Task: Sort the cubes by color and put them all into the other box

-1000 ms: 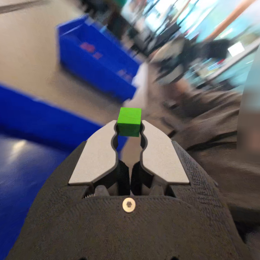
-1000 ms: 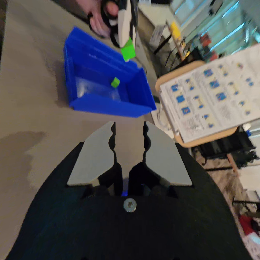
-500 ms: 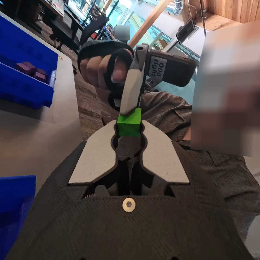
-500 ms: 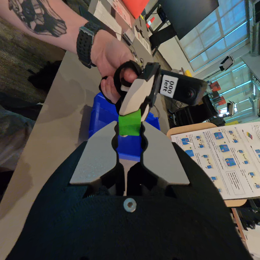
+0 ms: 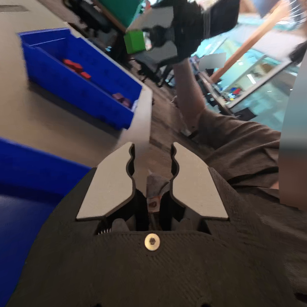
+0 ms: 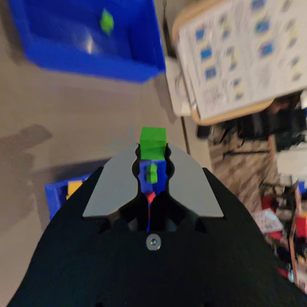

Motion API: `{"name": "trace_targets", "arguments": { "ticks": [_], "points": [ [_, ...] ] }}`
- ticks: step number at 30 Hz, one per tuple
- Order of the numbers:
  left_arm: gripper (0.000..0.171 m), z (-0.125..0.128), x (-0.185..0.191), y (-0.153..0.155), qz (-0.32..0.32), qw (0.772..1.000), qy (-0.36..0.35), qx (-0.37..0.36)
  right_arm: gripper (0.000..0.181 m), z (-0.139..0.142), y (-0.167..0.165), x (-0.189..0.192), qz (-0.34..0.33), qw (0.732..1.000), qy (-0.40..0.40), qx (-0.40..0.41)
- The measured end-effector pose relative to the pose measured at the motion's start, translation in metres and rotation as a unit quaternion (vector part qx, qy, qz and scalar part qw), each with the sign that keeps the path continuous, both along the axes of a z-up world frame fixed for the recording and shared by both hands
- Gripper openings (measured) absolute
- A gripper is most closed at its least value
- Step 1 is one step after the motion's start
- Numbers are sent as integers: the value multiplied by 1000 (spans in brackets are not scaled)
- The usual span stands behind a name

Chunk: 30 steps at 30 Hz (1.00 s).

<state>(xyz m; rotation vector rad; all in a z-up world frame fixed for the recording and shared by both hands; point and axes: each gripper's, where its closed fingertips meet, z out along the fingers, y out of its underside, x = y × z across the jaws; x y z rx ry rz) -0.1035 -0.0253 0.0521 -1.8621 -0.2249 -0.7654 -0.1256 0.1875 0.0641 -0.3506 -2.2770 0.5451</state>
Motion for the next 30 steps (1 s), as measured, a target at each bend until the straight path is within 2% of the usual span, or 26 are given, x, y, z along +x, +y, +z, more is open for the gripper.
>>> {"name": "trace_targets", "arguments": {
  "ticks": [2,6,9,13,20,30],
  "points": [
    [40,-5,-8,-4,20,1000,15,-13,27,-32,45,-14,-42,996,-69,37],
    [36,-8,-7,-11,20,1000,5,-20,28,-108,94,-27,-69,972,-214,68],
    [36,-14,-6,-16,23,999,0,-36,28,-148,104,-40,-65,959,-273,52],
    [37,-21,-12,-25,37,997,5,-68,28,-184,107,-57,-62,947,-311,47],
    [36,-21,-22,-31,51,996,-2,-73,28,-210,110,-75,-65,940,-334,40],
    [37,-28,-23,-17,36,996,-5,-83,33,-218,107,-87,-67,939,-335,30]
  ]
}}
